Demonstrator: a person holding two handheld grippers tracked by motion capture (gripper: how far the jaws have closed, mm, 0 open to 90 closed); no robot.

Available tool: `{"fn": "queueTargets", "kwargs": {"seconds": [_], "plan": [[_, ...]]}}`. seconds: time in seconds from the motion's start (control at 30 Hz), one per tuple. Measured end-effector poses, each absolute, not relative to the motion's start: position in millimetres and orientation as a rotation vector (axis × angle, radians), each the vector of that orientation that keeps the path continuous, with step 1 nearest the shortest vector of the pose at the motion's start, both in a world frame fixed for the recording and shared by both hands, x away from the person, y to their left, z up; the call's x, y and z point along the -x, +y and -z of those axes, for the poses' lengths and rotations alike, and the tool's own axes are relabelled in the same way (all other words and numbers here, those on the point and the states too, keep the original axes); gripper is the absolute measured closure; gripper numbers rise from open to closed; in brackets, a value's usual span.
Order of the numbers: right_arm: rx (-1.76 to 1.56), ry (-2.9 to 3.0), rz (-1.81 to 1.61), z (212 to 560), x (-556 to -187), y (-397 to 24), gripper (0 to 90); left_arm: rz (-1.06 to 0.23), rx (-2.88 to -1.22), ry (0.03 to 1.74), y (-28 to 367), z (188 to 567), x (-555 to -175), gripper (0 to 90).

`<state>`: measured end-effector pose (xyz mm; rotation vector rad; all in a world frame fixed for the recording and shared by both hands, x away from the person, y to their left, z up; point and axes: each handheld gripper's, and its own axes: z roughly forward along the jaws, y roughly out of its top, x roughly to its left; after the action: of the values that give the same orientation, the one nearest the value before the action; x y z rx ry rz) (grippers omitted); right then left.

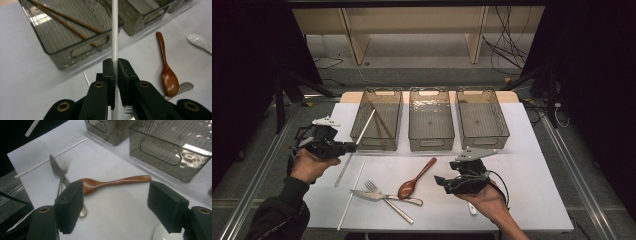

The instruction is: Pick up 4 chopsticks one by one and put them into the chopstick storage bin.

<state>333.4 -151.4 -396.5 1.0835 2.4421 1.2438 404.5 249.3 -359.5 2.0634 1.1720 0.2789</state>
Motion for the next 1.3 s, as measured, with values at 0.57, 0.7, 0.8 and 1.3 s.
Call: {"fn": "queueTargets", "kwargs": {"seconds": [0.57,0.7,0.8,1.3], "plan": [[-1.076,2.441,-1.256,395.8,-333.1,-152.5,29.9,-0.33,-1.894,1.152,243.7,336.0,-467.9,84.2],[-1.074,2.446,-1.258,395.9,-333.0,-152.0,29.7,-0.361,-1.882,1.155,241.7,332.4,-484.0,84.2],[-1.07,2.448,-1.259,396.0,-332.7,-151.5,29.6,-0.419,-1.896,1.147,239.9,334.8,-495.3,84.2],[-1.071,2.457,-1.257,396.6,-333.4,-151.5,29.6,-0.474,-1.862,1.18,239.7,336.3,-528.7,84.2]]}}
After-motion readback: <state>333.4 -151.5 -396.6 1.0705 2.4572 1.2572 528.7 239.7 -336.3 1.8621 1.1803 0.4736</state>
